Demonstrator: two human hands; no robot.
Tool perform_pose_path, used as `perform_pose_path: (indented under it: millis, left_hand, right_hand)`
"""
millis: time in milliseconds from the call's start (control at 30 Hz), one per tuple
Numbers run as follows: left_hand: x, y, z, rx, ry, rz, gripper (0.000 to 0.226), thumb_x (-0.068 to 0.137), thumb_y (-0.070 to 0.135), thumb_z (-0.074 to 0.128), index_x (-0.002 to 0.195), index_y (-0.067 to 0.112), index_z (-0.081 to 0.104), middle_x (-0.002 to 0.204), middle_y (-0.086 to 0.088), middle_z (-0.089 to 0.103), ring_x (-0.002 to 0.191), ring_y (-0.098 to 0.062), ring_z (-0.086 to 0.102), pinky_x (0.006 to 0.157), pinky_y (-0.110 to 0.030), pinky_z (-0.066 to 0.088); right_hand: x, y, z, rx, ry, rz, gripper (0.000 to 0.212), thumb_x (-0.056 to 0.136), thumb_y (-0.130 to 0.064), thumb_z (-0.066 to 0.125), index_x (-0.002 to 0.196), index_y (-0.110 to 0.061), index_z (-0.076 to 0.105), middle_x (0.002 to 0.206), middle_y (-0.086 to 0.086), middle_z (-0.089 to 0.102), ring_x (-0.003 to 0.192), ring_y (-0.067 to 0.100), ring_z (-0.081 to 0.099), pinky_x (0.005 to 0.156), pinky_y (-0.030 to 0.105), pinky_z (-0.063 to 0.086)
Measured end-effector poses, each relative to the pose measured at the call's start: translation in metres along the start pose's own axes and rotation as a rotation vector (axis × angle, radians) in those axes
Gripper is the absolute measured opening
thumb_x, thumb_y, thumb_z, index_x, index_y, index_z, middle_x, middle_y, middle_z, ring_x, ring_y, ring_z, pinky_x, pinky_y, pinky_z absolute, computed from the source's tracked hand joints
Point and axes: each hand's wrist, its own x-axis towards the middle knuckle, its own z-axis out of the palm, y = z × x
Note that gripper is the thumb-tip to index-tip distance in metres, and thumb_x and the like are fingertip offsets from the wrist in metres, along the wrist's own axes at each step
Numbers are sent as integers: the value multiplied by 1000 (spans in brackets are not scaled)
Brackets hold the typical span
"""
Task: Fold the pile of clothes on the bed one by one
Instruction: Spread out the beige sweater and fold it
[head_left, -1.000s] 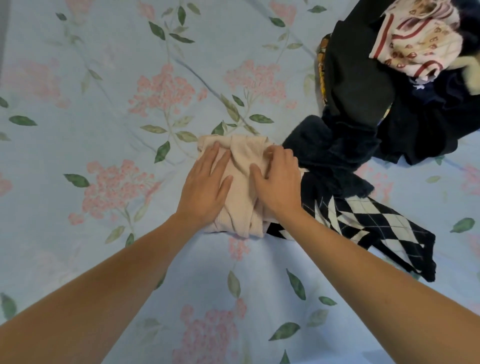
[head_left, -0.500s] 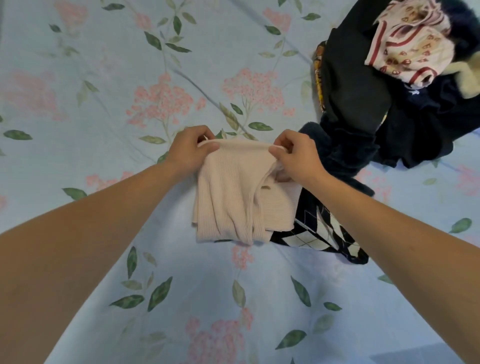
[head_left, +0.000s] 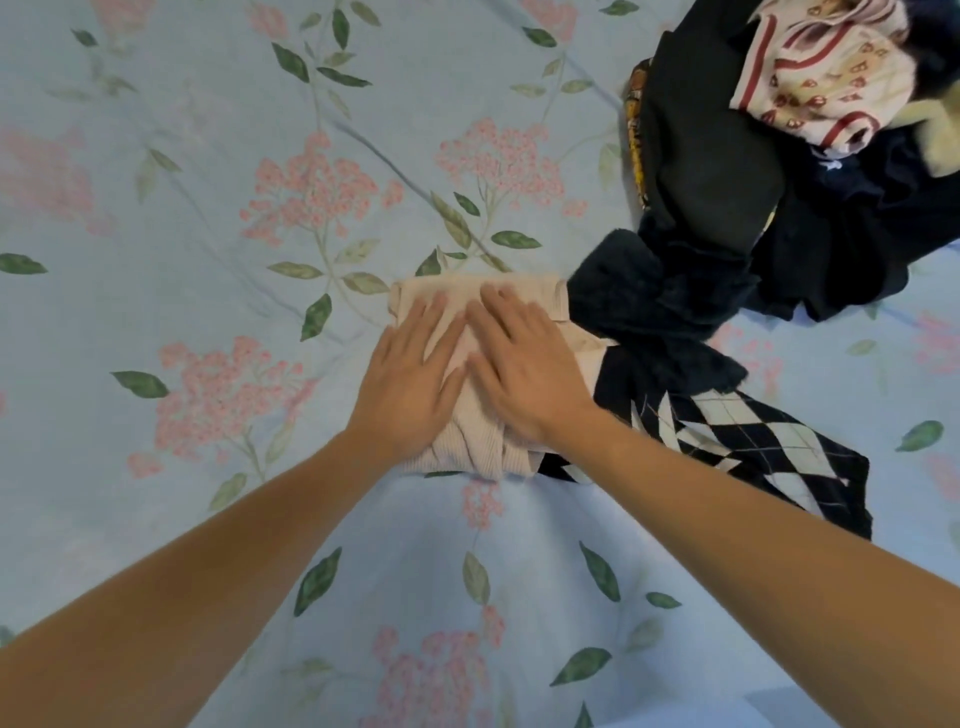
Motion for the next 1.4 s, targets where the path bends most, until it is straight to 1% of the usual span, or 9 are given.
perform_pose_path:
  millis: [133,267,400,533,633,767,867,1167,1400]
  left_hand:
    - [-15,0,8,-73,37,-201,78,104,60,31,166,17,12,173,-13,7,157,-35,14,124,-53,23]
    - [-10,21,-7,-353,111,-500,93,92,55,67,160,8,24,151,-18,40,137,-34,40,111,-46,36]
    - [2,20,-22,-747,53,-771,74,83,51,80,136,7,54,127,-7,64,117,-26,62,90,-35,48]
    - [6,9,-32,-875,-54,-735,63,83,48,82,130,11,63,116,-2,68,104,-20,65,85,-33,50]
    - [-2,8,-36,-947,-51,-599,62,88,37,81,141,16,58,119,5,65,105,-12,63,89,-29,50]
    - [-25,-2,-40,-1007,-14,-488,58,96,26,73,149,20,49,129,9,62,108,-2,62,89,-17,51]
    - [-55,-21,-51,-1014,3,-488,59,98,26,71,151,22,47,140,6,59,123,-11,59,100,-27,50]
    - [-235,-114,-87,-962,56,-691,66,98,37,69,156,23,41,150,6,55,132,-10,56,111,-38,49]
    - [-370,-181,-105,-896,94,-872,68,98,40,68,157,25,37,147,6,53,129,-13,53,109,-36,44]
  right_hand:
    - [-21,19,18,-108,7,207,71,108,-55,25,167,-19,13,175,12,2,162,30,0,131,50,6]
    - [-33,-3,5,40,180,533,85,97,-61,53,163,-17,24,170,17,17,155,37,20,122,52,25]
    - [-40,-26,-7,337,254,983,107,74,-54,86,157,-18,28,149,12,34,131,33,37,103,47,44]
    - [-28,-30,-11,736,242,1259,98,69,-42,95,141,-14,35,134,12,49,121,36,54,96,49,50]
    - [-26,-23,-16,761,143,1213,86,67,-44,96,130,-8,50,124,9,63,109,30,63,87,43,54]
    - [-26,-33,-22,717,79,1042,75,65,-37,96,127,-16,60,123,8,67,111,32,65,97,53,56]
    - [-33,-59,-18,766,25,955,77,67,-33,94,133,-19,57,128,4,64,116,30,62,102,55,53]
    - [-80,-223,58,937,-109,820,79,53,-45,93,120,-24,57,120,-2,67,110,24,65,99,53,55]
    - [-110,-344,117,1004,-240,675,65,70,-26,95,120,-29,52,114,-9,62,107,18,62,99,45,54]
